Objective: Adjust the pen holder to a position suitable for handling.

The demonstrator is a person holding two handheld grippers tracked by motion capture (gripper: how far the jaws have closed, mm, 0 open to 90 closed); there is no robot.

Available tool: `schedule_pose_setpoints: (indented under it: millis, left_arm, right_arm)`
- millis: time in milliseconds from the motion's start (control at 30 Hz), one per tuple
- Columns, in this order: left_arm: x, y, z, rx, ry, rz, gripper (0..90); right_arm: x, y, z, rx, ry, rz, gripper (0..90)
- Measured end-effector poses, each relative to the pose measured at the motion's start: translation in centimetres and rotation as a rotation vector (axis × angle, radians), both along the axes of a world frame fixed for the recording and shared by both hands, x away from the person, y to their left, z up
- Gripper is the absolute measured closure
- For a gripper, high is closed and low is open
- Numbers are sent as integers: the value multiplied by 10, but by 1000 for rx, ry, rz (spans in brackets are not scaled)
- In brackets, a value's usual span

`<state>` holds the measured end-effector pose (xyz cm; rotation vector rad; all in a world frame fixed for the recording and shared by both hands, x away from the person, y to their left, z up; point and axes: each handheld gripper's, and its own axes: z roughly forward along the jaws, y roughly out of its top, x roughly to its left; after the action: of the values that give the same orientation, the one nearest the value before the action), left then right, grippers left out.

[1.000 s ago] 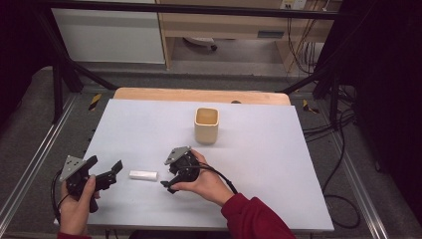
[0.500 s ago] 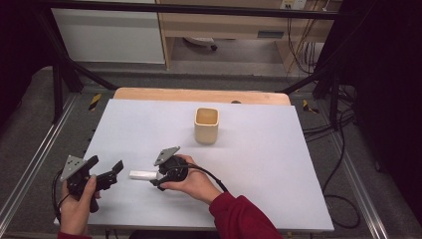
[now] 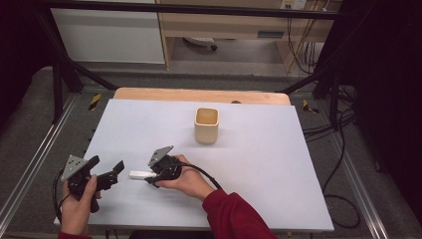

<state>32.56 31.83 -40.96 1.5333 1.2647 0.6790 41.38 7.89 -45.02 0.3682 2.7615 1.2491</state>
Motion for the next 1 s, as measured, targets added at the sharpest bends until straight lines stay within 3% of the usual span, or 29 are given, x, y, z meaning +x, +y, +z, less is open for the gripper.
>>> schedule_pose_setpoints:
  millis: [400, 800, 1000]
  left_arm:
    - [0, -1, 0, -2, 3, -2, 49]
    - [0, -1, 0, -5, -3, 0, 49]
    - [0, -1, 0, -4, -7, 0, 49]
  right_arm:
    - [2, 2, -4, -35, -33, 26, 644]
    - [1, 5, 1, -69, -34, 32, 673]
    - [-2, -7, 9, -73, -54, 20, 674]
